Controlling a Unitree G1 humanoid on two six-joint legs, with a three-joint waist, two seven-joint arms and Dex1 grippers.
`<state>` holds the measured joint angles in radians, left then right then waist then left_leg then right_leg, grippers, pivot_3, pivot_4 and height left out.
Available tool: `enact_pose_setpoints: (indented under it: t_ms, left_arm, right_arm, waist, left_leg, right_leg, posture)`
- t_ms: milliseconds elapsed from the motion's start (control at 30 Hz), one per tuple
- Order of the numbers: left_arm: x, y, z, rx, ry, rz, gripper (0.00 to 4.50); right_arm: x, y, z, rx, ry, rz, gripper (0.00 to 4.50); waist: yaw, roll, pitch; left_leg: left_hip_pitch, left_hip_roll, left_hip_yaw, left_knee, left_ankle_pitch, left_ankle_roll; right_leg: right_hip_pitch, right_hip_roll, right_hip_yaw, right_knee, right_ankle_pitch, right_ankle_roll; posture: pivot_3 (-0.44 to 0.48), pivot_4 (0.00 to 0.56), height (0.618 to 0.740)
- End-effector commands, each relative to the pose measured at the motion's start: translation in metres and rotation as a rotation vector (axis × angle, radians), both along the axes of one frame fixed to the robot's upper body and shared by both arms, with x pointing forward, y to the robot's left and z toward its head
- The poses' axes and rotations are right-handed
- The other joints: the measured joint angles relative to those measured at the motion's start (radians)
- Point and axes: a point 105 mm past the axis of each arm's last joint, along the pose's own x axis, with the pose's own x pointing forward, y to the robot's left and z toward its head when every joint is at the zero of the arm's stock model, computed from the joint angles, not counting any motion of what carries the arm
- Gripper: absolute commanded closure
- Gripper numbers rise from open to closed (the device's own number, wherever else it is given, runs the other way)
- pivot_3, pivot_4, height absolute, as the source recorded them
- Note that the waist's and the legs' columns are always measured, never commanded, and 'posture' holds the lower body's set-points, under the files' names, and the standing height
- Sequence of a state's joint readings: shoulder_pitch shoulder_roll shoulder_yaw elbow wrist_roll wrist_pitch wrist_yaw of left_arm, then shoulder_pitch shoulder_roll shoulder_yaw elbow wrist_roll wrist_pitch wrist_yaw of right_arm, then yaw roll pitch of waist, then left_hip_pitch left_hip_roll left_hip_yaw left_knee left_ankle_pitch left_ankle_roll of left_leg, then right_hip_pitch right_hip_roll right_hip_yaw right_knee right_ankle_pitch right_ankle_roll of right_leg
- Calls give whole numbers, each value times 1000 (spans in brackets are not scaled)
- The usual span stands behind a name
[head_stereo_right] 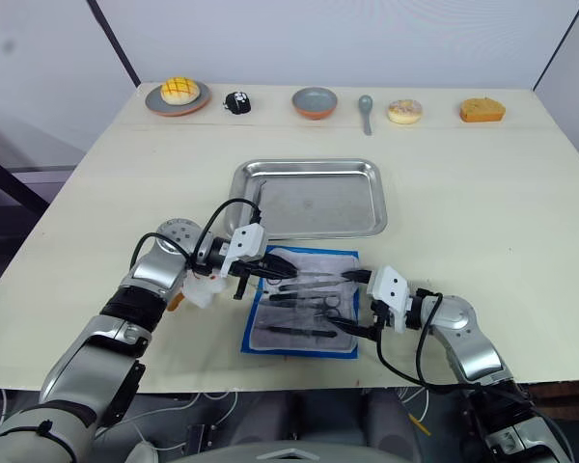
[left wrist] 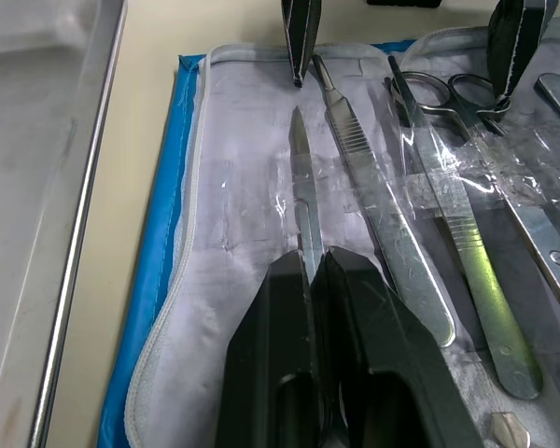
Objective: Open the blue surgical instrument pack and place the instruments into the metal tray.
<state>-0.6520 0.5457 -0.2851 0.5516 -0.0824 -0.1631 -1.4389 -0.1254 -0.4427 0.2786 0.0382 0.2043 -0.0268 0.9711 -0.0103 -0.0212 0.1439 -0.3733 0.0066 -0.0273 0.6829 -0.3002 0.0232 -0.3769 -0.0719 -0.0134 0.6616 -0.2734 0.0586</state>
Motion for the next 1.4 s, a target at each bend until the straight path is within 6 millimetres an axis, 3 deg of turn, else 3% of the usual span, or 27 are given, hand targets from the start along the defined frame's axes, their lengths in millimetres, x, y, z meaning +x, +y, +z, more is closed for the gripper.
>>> enact_pose_setpoints:
  t_ms: [33, 367, 667, 967, 1400]
  left_arm:
    - [-4, 7, -15, 58, 39, 16, 4466]
    - [-5, -6, 3, 42, 45, -15, 4466]
    - [-3, -13, 9, 145, 20, 47, 4466]
    - [-3, -23, 32, 180, 47, 47, 4466]
    - [-9, -16, 44, 272, 86, 77, 4466]
  right_arm:
    - [-15, -11, -46, -109, 169, -41, 0]
    - [-16, -11, -46, -107, 174, -44, 0]
    - [-15, -9, -47, -104, 172, -44, 0]
    - [-16, -8, -47, -103, 173, -49, 0]
    - [-15, -7, -47, -102, 169, -50, 0]
  waist:
    - [0, 0, 0]
    - [0, 0, 0]
    - [-1, 0, 0]
    - [-1, 0, 0]
    - [-2, 0, 0]
  left_leg:
    - [0, 0, 0, 0, 0, 0]
    - [0, 0, 0, 0, 0, 0]
    - [0, 0, 0, 0, 0, 0]
    - [0, 0, 0, 0, 0, 0]
    - [0, 1, 0, 0, 0, 0]
  right_leg:
    - [0, 0, 0, 0, 0, 0]
    - [0, 0, 0, 0, 0, 0]
    - [0, 0, 0, 0, 0, 0]
    - [0, 1, 0, 0, 0, 0]
    - [0, 1, 1, 0, 0, 0]
  posture:
    - [0, 150, 732]
    - [0, 150, 732]
    - [0, 150, 732]
    - [0, 150, 732]
    - [0, 150, 732]
